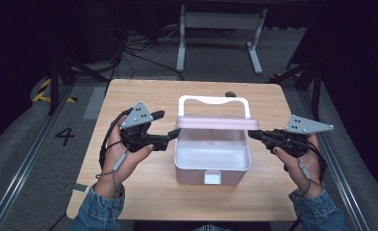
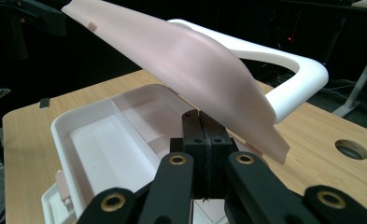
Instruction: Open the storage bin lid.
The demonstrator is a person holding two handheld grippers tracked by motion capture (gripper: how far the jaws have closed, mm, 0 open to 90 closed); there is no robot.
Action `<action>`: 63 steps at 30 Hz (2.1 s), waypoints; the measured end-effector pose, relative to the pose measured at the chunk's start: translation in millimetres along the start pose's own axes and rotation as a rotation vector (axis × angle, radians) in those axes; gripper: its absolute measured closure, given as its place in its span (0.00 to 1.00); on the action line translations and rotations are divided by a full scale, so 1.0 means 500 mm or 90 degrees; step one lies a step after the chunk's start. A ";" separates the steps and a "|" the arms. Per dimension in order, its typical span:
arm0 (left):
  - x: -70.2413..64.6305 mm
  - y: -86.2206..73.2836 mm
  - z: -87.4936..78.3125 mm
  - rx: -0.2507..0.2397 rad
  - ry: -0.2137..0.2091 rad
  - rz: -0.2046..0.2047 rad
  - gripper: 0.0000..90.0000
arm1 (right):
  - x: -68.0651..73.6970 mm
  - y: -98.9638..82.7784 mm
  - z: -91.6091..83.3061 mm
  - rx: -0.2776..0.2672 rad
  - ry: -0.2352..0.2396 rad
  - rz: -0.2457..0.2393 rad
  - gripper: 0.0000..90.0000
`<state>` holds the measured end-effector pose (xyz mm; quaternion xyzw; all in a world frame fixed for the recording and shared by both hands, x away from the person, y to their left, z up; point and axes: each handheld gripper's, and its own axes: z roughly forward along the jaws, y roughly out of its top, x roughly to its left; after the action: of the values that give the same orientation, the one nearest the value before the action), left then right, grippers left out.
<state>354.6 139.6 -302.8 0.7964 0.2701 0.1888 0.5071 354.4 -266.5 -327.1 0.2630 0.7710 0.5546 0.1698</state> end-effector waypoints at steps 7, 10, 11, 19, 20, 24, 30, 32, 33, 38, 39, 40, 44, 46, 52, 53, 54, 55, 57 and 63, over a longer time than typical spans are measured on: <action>-0.013 0.001 0.030 -0.003 0.000 0.023 0.26 | -0.001 -0.001 0.003 -0.004 0.002 0.004 1.00; -0.017 0.001 0.048 -0.015 0.003 0.034 0.29 | -0.001 -0.001 0.004 -0.004 0.003 0.005 1.00; -0.017 0.001 0.048 -0.015 0.003 0.034 0.29 | -0.001 -0.001 0.003 -0.003 0.003 0.006 1.00; -0.018 0.004 0.076 -0.032 0.015 0.034 0.39 | -0.001 -0.003 0.003 -0.006 0.005 0.010 1.00; -0.017 0.005 0.078 -0.032 0.012 0.036 0.42 | -0.001 -0.003 0.002 -0.006 0.004 0.010 1.00; -0.020 0.007 0.085 -0.042 0.009 0.047 0.49 | -0.003 -0.004 -0.001 -0.006 0.001 0.014 1.00; -0.019 0.010 0.087 -0.047 0.020 0.054 0.56 | -0.002 -0.004 -0.001 -0.006 0.000 0.013 1.00; -0.020 0.010 0.088 -0.045 0.029 0.064 0.58 | -0.002 -0.004 -0.001 -0.005 0.000 0.012 1.00; -0.020 0.010 0.088 -0.044 0.030 0.066 0.59 | -0.002 -0.004 -0.001 -0.005 0.000 0.012 1.00; -0.011 0.007 0.092 -0.060 0.034 0.068 0.64 | -0.003 -0.004 -0.002 -0.006 -0.003 0.011 1.00; -0.009 0.007 0.093 -0.063 0.036 0.066 0.65 | -0.003 -0.004 -0.002 -0.008 -0.003 0.011 1.00; -0.007 0.008 0.093 -0.063 0.036 0.065 0.66 | -0.003 -0.003 -0.003 -0.007 -0.003 0.011 1.00; -0.004 0.013 0.095 -0.060 0.034 0.055 0.67 | -0.002 -0.002 -0.007 -0.009 -0.003 0.010 1.00; -0.002 0.014 0.095 -0.060 0.032 0.053 0.67 | -0.002 -0.001 -0.010 -0.007 -0.002 0.011 1.00; 0.001 0.020 0.096 -0.053 0.032 0.046 0.67 | -0.006 -0.001 -0.016 -0.008 -0.007 0.009 1.00; 0.003 0.023 0.096 -0.048 0.030 0.048 0.68 | -0.007 -0.001 -0.017 -0.010 -0.007 0.010 1.00; 0.003 0.023 0.096 -0.048 0.029 0.044 0.68 | -0.007 -0.001 -0.018 -0.011 -0.008 0.012 1.00; 0.004 0.026 0.096 -0.045 0.028 0.042 0.68 | -0.007 0.000 -0.019 -0.011 -0.009 0.012 1.00; 0.007 0.030 0.096 -0.040 0.026 0.041 0.68 | -0.010 0.000 -0.021 -0.013 -0.011 0.011 1.00; 0.017 0.044 0.096 -0.034 0.020 0.031 0.70 | -0.019 0.000 -0.025 -0.001 -0.011 0.016 1.00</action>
<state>394.2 103.7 -302.2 0.7862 0.2532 0.2205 0.5189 355.1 -281.4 -323.3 0.2770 0.7658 0.5550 0.1698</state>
